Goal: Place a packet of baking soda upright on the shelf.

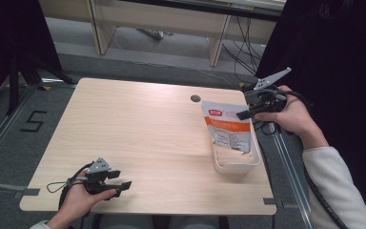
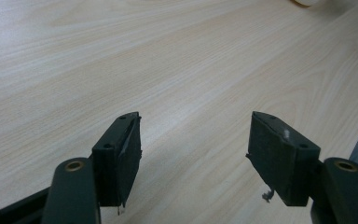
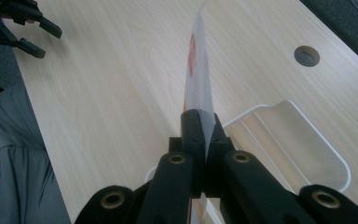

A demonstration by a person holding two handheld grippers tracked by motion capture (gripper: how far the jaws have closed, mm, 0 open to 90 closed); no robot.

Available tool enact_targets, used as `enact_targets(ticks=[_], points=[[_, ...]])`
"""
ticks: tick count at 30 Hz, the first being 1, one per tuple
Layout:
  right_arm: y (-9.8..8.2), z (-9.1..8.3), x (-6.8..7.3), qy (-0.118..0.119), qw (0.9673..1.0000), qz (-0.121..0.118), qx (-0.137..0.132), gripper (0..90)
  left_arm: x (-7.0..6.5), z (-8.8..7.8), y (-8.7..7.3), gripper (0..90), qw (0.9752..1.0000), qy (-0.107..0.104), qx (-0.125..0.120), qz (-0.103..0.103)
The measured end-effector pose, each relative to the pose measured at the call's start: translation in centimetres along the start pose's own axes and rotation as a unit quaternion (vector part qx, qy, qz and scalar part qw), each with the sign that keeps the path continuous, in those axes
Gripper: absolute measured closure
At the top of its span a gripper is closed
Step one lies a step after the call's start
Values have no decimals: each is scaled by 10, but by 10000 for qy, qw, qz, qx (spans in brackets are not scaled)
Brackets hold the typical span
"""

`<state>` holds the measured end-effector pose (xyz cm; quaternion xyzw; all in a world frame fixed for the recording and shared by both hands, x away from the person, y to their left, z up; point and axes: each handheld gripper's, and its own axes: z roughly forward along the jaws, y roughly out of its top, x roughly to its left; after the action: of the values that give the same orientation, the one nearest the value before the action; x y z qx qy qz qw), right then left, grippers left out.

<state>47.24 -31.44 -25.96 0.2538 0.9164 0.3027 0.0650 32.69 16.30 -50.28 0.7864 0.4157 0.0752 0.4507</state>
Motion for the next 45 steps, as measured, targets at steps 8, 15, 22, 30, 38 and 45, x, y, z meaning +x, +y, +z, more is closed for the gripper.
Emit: enact_targets(ticks=[8,15,22,30,38,45], points=[[-3,-8,-1,-12,10000,-52,10,900,0,0,0,338,10000,-2,-18,-34],[-5,-16,1,18,9999,-81,-101,900,0,0,0,338,10000,-5,-18,-13],[-8,-20,2,54,9997,-221,-110,900,0,0,0,338,10000,-7,-20,-10],[-13,-18,3,218,9996,-152,24,900,0,1,0,338,10000,-15,-21,-18],[-14,-13,2,261,9995,-148,109,900,0,1,0,338,10000,-9,-21,-18],[-13,-8,-4,218,9995,-196,122,900,0,1,0,338,10000,-12,-19,-32]])
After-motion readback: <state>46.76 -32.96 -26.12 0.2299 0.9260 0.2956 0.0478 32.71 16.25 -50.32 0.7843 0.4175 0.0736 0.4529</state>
